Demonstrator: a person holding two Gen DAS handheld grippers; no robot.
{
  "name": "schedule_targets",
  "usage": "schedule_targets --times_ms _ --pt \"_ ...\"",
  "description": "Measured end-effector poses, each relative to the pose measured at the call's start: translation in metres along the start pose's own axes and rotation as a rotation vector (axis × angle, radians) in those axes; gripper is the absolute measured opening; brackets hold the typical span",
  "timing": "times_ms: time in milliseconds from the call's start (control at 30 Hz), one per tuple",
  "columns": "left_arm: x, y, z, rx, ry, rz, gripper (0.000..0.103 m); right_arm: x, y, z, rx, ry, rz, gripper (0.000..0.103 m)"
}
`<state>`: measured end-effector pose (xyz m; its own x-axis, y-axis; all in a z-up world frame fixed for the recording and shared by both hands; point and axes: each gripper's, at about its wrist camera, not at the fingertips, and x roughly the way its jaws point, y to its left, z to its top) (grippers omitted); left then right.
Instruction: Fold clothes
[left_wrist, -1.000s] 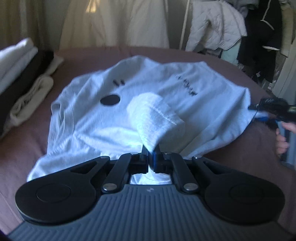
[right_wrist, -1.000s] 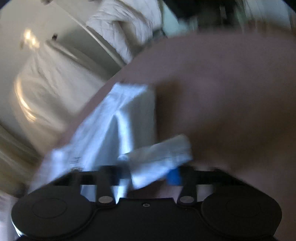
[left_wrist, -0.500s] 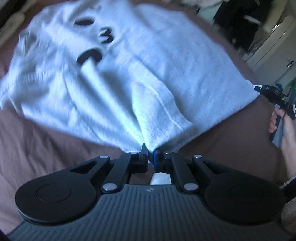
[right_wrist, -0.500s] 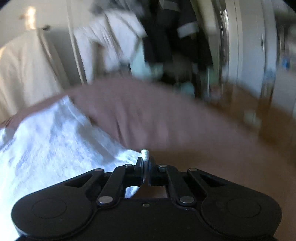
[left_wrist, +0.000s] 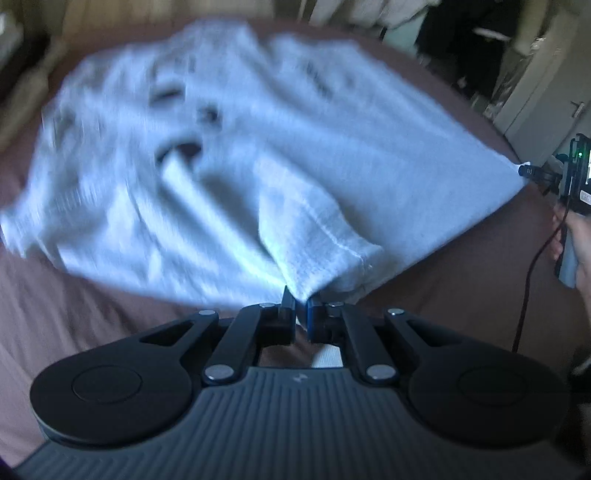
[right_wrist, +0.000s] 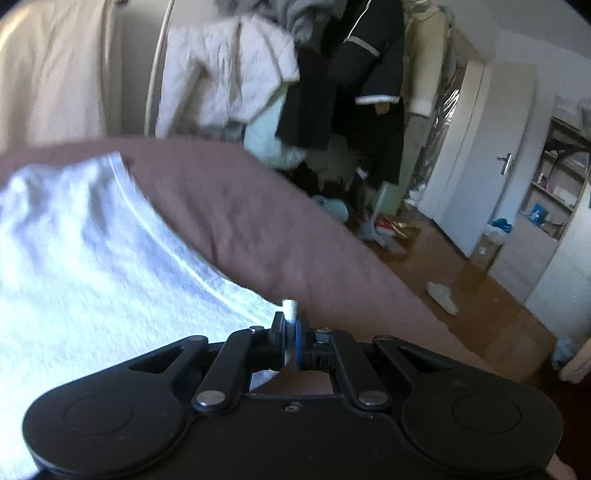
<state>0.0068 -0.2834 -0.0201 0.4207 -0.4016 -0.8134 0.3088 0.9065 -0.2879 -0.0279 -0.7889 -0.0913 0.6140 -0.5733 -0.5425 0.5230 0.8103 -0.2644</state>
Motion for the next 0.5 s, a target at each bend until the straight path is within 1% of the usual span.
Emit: schedule_targets --times_ms 33,67,133,167,200,233,267,300,333,367,433,467,500 --pt "0.004 0.003 -0.004 -0.016 0.021 -0.005 0.005 0.001 0.004 -0.002 -0.036 0.018 -0.013 0.004" --pt "0.005 0.006 -0.007 -0.025 0.026 -0.004 0.006 0.002 0.008 -0.004 -0.07 0.035 -0.032 0.005" --pt "0.002 0.011 -0.007 -0.034 0.025 -0.01 0.008 0.004 0.013 -0.006 -0.122 0.068 -0.062 0.019" --pt "-0.002 0.013 -0.006 -0.031 0.018 -0.016 0.01 0.003 0.013 -0.004 -0.113 0.083 -0.058 0.021" --pt "-0.008 0.014 -0.004 -0.02 0.003 -0.025 0.011 0.002 0.013 -0.003 -0.104 0.098 -0.055 0.028" --pt "-0.015 0.014 -0.002 -0.009 -0.011 -0.034 0.012 -0.001 0.013 0.0 -0.095 0.106 -0.046 0.042" --pt "-0.023 0.014 0.0 0.011 -0.032 -0.04 0.017 -0.008 0.014 0.004 -0.086 0.101 -0.029 0.05" --pt "-0.032 0.012 0.001 0.042 -0.06 -0.038 0.03 -0.016 0.017 0.008 -0.083 0.092 -0.007 0.062" --pt "-0.042 0.01 0.001 0.07 -0.09 -0.024 0.038 -0.026 0.024 0.014 -0.09 0.076 0.025 0.064" --pt "-0.051 0.01 0.001 0.095 -0.123 0.0 0.049 -0.037 0.03 0.02 -0.097 0.06 0.057 0.064" --pt "-0.068 0.01 0.002 0.14 -0.183 0.051 0.052 -0.059 0.043 0.032 -0.112 0.029 0.12 0.065" --pt "-0.074 0.014 0.002 0.147 -0.198 0.082 0.053 -0.07 0.05 0.037 -0.119 0.013 0.152 0.066" --pt "-0.079 0.021 0.003 0.138 -0.21 0.11 0.056 -0.08 0.057 0.042 -0.12 0.006 0.206 0.069"
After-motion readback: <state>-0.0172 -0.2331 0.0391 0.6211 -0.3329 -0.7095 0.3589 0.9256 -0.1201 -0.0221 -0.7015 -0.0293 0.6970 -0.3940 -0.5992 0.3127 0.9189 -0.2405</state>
